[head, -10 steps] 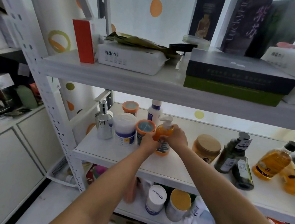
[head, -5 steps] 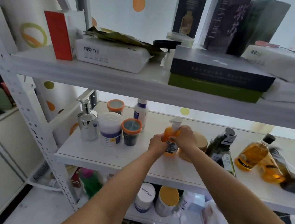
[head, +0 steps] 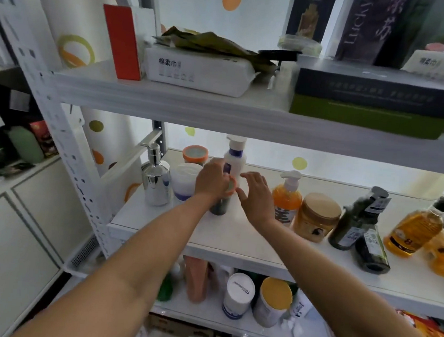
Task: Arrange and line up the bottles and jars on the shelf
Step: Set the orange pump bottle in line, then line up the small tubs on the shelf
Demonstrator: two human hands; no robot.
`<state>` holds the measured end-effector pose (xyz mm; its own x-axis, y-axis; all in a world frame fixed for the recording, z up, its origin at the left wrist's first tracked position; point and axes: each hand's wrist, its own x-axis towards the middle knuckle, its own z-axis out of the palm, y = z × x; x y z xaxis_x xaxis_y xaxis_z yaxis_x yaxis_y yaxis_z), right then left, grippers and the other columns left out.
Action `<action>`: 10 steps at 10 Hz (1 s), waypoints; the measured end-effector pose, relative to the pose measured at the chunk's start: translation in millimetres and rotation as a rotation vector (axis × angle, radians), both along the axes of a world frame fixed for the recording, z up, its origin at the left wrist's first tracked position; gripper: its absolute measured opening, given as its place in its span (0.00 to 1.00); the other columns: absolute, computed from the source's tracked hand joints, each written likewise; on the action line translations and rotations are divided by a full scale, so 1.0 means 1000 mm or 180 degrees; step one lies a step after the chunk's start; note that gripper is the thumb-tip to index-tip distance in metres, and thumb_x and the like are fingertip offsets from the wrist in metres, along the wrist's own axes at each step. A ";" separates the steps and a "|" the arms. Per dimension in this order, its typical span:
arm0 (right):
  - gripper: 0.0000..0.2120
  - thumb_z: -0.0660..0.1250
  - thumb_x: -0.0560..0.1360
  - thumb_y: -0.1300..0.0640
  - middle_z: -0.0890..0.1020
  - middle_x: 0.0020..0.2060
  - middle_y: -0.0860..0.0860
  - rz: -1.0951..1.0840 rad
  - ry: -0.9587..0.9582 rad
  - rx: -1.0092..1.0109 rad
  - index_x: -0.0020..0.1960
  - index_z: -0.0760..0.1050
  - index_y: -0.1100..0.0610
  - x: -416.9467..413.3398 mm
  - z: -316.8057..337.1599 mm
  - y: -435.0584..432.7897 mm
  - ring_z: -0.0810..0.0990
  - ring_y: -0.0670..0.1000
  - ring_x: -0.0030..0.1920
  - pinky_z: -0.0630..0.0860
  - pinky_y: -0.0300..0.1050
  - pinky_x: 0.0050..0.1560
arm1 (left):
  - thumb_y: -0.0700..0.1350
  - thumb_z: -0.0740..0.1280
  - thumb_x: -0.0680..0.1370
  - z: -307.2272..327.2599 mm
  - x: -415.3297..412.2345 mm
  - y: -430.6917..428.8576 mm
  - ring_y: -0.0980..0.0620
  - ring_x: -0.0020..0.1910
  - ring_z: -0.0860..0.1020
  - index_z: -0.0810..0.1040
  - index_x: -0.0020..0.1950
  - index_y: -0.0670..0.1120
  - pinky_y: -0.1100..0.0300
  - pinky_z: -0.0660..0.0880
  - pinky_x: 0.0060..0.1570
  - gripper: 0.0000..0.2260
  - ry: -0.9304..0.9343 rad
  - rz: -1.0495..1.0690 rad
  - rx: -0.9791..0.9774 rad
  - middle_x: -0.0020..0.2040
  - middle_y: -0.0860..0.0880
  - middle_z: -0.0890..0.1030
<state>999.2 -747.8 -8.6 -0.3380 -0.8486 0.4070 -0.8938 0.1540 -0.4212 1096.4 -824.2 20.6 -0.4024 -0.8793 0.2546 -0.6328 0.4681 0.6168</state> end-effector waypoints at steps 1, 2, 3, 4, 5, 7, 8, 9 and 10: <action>0.22 0.63 0.79 0.53 0.71 0.70 0.53 0.0269 0.0077 0.0171 0.71 0.66 0.56 0.019 0.023 -0.046 0.71 0.54 0.69 0.70 0.49 0.66 | 0.39 0.61 0.78 0.014 0.026 -0.045 0.43 0.68 0.70 0.69 0.69 0.39 0.54 0.65 0.67 0.19 -0.0147 0.0026 -0.0151 0.69 0.41 0.72; 0.23 0.62 0.79 0.53 0.69 0.72 0.50 0.0329 0.0296 0.0292 0.72 0.65 0.55 0.029 0.033 -0.095 0.69 0.52 0.71 0.68 0.49 0.70 | 0.39 0.62 0.76 0.020 0.041 -0.086 0.41 0.65 0.72 0.71 0.65 0.35 0.53 0.68 0.64 0.17 -0.0295 0.0081 -0.0158 0.65 0.37 0.74; 0.23 0.62 0.80 0.56 0.67 0.73 0.50 0.0226 0.0324 0.0396 0.73 0.64 0.55 0.031 0.029 -0.133 0.66 0.52 0.73 0.65 0.49 0.72 | 0.37 0.61 0.77 0.021 0.049 -0.113 0.41 0.66 0.71 0.71 0.65 0.36 0.53 0.68 0.63 0.16 -0.0398 -0.0022 -0.0157 0.66 0.39 0.73; 0.23 0.63 0.79 0.59 0.68 0.72 0.52 0.0182 0.0384 0.0610 0.73 0.65 0.57 0.031 0.021 -0.160 0.67 0.53 0.72 0.65 0.48 0.71 | 0.35 0.60 0.78 0.020 0.049 -0.131 0.41 0.65 0.72 0.71 0.64 0.35 0.54 0.69 0.62 0.15 -0.0561 -0.0171 -0.0146 0.65 0.38 0.74; 0.21 0.65 0.78 0.57 0.73 0.68 0.53 0.0187 0.0245 0.0770 0.70 0.69 0.57 0.032 0.015 -0.182 0.73 0.54 0.67 0.70 0.48 0.68 | 0.37 0.60 0.79 0.015 0.040 -0.145 0.40 0.63 0.74 0.68 0.67 0.34 0.54 0.71 0.59 0.17 -0.0710 -0.0109 0.0159 0.64 0.37 0.75; 0.27 0.63 0.78 0.57 0.68 0.71 0.58 -0.0130 -0.0501 0.1001 0.73 0.60 0.64 0.036 0.009 -0.211 0.67 0.56 0.71 0.63 0.47 0.70 | 0.40 0.60 0.80 -0.003 0.020 -0.168 0.42 0.66 0.72 0.67 0.68 0.34 0.56 0.69 0.62 0.18 -0.0763 0.0088 0.0780 0.69 0.37 0.70; 0.22 0.63 0.78 0.59 0.72 0.66 0.61 -0.0372 -0.1186 0.1078 0.68 0.66 0.68 0.031 0.000 -0.220 0.72 0.58 0.67 0.68 0.46 0.64 | 0.40 0.63 0.79 -0.011 0.017 -0.178 0.42 0.67 0.71 0.66 0.68 0.33 0.56 0.69 0.63 0.20 -0.0683 0.0082 0.0965 0.68 0.38 0.71; 0.17 0.63 0.78 0.62 0.77 0.52 0.60 -0.0302 -0.2138 0.0983 0.64 0.71 0.68 0.029 -0.003 -0.221 0.77 0.58 0.53 0.73 0.46 0.52 | 0.39 0.61 0.80 -0.013 0.017 -0.183 0.41 0.67 0.70 0.64 0.69 0.33 0.55 0.68 0.63 0.19 -0.0425 0.0107 0.1186 0.68 0.38 0.70; 0.17 0.61 0.79 0.59 0.77 0.54 0.60 -0.0377 -0.2306 0.0907 0.64 0.70 0.68 0.032 0.002 -0.223 0.78 0.57 0.56 0.75 0.51 0.61 | 0.41 0.61 0.79 -0.014 0.019 -0.186 0.41 0.65 0.73 0.65 0.69 0.34 0.53 0.72 0.63 0.20 -0.0025 0.0108 0.1420 0.67 0.38 0.72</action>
